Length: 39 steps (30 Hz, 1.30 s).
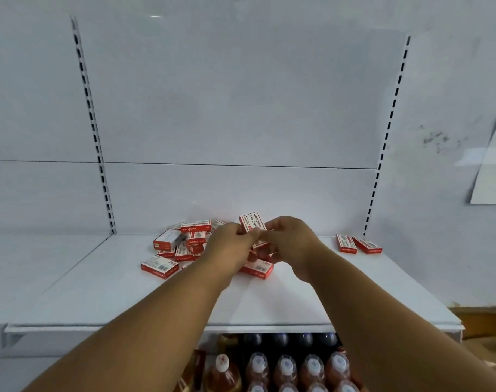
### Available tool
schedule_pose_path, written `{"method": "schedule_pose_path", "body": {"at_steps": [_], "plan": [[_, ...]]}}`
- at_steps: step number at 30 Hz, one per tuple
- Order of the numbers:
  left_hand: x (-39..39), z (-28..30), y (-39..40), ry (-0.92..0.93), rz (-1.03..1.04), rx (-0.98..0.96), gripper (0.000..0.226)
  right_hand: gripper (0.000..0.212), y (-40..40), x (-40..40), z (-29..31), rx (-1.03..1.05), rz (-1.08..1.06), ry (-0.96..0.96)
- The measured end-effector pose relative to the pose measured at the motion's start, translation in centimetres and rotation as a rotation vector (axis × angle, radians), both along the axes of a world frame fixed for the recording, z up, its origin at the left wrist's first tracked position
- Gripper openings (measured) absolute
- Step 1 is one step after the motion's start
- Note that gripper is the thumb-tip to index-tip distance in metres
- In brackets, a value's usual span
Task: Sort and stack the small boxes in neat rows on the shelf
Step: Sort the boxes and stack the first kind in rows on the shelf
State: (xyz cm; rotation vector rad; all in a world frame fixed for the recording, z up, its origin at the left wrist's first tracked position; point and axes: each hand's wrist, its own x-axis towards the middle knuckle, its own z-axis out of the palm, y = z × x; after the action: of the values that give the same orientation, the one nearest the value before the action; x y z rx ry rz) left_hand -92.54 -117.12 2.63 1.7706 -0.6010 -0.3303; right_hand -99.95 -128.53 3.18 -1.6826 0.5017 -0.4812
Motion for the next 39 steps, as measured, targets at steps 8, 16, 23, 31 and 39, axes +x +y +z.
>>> {"method": "schedule_pose_path", "body": {"at_steps": [8,16,23,31,39], "plan": [[3.0,0.8,0.2,-0.167,0.289,0.104,0.026,0.014,-3.3,3.1,0.1,-0.446,-0.170,0.114],[4.3,0.0,0.7,-0.128,0.335,0.195,0.027,0.015,-3.3,6.4,-0.8,-0.745,-0.056,0.303],[4.4,-0.2,0.5,-0.179,0.319,0.245,0.027,0.025,-3.1,6.0,-1.8,-1.039,0.065,0.480],[3.4,0.6,0.3,-0.245,0.259,0.254,0.032,0.040,-2.4,4.2,-0.5,-0.639,-0.068,0.462],[2.5,1.1,1.2,-0.190,0.194,0.162,0.029,0.028,-1.6,1.5,0.3,-0.181,-0.286,0.020]]}}
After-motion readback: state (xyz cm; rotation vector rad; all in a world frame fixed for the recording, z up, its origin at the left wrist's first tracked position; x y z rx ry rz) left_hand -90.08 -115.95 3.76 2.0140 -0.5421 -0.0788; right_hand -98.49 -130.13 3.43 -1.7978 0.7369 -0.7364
